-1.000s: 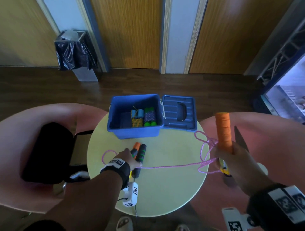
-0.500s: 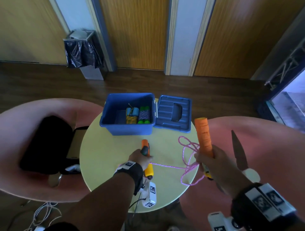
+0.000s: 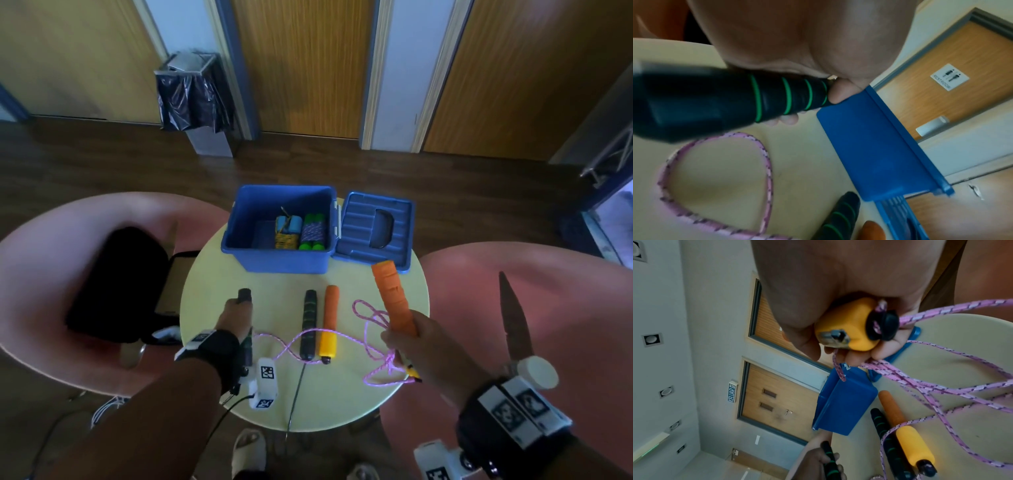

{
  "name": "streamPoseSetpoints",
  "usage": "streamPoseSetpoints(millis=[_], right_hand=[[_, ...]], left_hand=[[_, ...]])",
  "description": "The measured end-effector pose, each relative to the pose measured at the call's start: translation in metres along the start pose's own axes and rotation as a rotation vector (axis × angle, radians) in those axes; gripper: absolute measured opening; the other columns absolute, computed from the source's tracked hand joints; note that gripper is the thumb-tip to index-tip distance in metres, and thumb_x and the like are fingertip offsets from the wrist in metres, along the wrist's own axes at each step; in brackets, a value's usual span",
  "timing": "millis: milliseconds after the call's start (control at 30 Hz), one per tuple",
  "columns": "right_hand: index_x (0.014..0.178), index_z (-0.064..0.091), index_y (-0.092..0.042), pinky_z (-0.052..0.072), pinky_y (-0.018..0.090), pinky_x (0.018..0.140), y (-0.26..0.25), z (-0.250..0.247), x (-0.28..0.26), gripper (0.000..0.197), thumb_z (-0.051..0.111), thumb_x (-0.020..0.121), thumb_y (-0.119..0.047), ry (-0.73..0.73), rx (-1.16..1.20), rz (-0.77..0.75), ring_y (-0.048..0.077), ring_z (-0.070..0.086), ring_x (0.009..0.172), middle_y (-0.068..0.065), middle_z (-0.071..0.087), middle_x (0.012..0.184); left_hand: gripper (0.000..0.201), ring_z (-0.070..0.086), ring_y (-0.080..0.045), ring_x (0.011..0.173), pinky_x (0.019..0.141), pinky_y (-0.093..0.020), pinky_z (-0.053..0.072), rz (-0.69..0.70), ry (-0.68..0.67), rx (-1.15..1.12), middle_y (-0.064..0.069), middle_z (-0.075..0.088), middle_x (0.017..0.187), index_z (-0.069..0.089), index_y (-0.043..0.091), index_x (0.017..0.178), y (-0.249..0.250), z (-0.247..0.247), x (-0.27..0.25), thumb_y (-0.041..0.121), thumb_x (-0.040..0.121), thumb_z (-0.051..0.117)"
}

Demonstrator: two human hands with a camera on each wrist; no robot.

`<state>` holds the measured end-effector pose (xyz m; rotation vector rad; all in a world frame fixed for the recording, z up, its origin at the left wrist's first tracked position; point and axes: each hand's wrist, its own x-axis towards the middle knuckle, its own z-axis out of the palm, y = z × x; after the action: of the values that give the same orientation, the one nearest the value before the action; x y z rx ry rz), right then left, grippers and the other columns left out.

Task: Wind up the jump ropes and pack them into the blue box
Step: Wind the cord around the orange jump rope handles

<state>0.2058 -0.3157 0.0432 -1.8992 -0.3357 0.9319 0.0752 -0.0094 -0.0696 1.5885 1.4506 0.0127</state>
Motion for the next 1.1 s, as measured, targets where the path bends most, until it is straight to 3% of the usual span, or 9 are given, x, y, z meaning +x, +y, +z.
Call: streamPoseSetpoints(millis=[200, 333, 400, 633, 800, 900, 1000, 1067, 1100], right_hand=[[0.087, 0.06, -0.013, 0.04, 0.027, 0.052, 0.018, 0.013, 0.022, 0.007, 0.066, 0.086, -0.012, -0.044, -0.094, 0.041, 0.01, 0.048, 0.045, -0.004, 0.051, 0.055], [0.084, 0.064, -0.018, 0.044, 0.035, 0.059, 0.04, 0.033, 0.043, 0.025, 0.066, 0.064, -0.033, 0.009, -0.125, 0.112, 0.018, 0.052, 0.05, -0.001, 0.056, 0.055], [0.091, 0.066, -0.02, 0.046, 0.035, 0.061, 0.052, 0.047, 0.057, 0.036, 0.065, 0.061, -0.041, 0.062, -0.14, 0.147, 0.019, 0.054, 0.053, -0.001, 0.058, 0.059], [0.104, 0.061, -0.017, 0.041, 0.028, 0.062, 0.051, 0.093, 0.113, 0.024, 0.058, 0.093, -0.037, 0.253, -0.367, 0.14, 0.019, 0.062, 0.072, 0.006, 0.066, 0.089], [0.142, 0.039, -0.03, 0.043, 0.033, 0.068, 0.06, 0.111, 0.151, 0.06, 0.049, 0.089, -0.058, 0.086, -0.694, 0.2, 0.026, 0.056, 0.07, 0.009, 0.064, 0.096], [0.14, 0.042, -0.028, 0.04, 0.029, 0.063, 0.058, 0.114, 0.153, 0.054, 0.058, 0.091, -0.045, 0.022, -0.692, 0.183, 0.027, 0.061, 0.073, 0.013, 0.066, 0.107], [0.141, 0.041, -0.032, 0.036, 0.031, 0.053, 0.063, 0.11, 0.151, 0.056, 0.057, 0.087, -0.031, -0.012, -0.77, 0.21, 0.025, 0.059, 0.065, 0.008, 0.065, 0.091], [0.141, 0.042, -0.027, 0.037, 0.031, 0.055, 0.069, 0.102, 0.141, 0.057, 0.058, 0.087, -0.024, 0.011, -0.74, 0.223, 0.026, 0.062, 0.066, 0.01, 0.069, 0.11], [0.123, 0.056, -0.024, 0.037, 0.031, 0.054, 0.076, 0.093, 0.135, 0.038, 0.062, 0.085, -0.028, 0.064, -0.607, 0.263, 0.024, 0.06, 0.059, 0.011, 0.071, 0.099]], left_hand=[[0.04, 0.067, -0.034, 0.072, 0.074, -0.047, 0.056, 0.182, 0.036, -0.206, -0.007, 0.062, 0.079, 0.045, 0.019, 0.133, 0.019, -0.005, 0.004, 0.01, 0.094, 0.049], [0.052, 0.068, -0.034, 0.069, 0.058, -0.034, 0.051, 0.225, -0.023, -0.17, -0.009, 0.062, 0.087, 0.033, 0.049, 0.141, 0.026, -0.003, 0.006, 0.018, 0.1, 0.043], [0.046, 0.067, -0.031, 0.068, 0.059, -0.033, 0.053, 0.266, -0.059, -0.09, -0.008, 0.063, 0.097, 0.04, 0.047, 0.139, 0.025, 0.0, 0.006, 0.019, 0.101, 0.042], [0.047, 0.064, -0.035, 0.069, 0.064, -0.035, 0.052, 0.334, -0.179, 0.054, -0.009, 0.061, 0.105, 0.052, 0.035, 0.135, 0.002, 0.008, 0.011, 0.008, 0.098, 0.042], [0.07, 0.059, -0.026, 0.077, 0.064, -0.027, 0.045, 0.385, -0.283, 0.158, -0.016, 0.06, 0.11, 0.041, 0.037, 0.146, -0.008, 0.011, 0.02, -0.001, 0.087, 0.044], [0.075, 0.058, -0.029, 0.089, 0.067, -0.026, 0.042, 0.407, -0.313, 0.269, -0.011, 0.046, 0.119, 0.03, 0.043, 0.151, -0.007, 0.012, 0.024, 0.005, 0.089, 0.05], [0.079, 0.057, -0.026, 0.085, 0.072, -0.027, 0.042, 0.442, -0.339, 0.323, -0.011, 0.044, 0.116, 0.023, 0.041, 0.154, -0.004, 0.013, 0.027, 0.008, 0.089, 0.053], [0.08, 0.057, -0.024, 0.082, 0.07, -0.026, 0.042, 0.456, -0.351, 0.335, -0.011, 0.045, 0.114, 0.023, 0.04, 0.154, -0.001, 0.013, 0.03, 0.008, 0.088, 0.054], [0.081, 0.057, -0.023, 0.079, 0.066, -0.026, 0.042, 0.456, -0.355, 0.33, -0.011, 0.045, 0.113, 0.023, 0.04, 0.155, 0.0, 0.014, 0.033, 0.009, 0.087, 0.055]])
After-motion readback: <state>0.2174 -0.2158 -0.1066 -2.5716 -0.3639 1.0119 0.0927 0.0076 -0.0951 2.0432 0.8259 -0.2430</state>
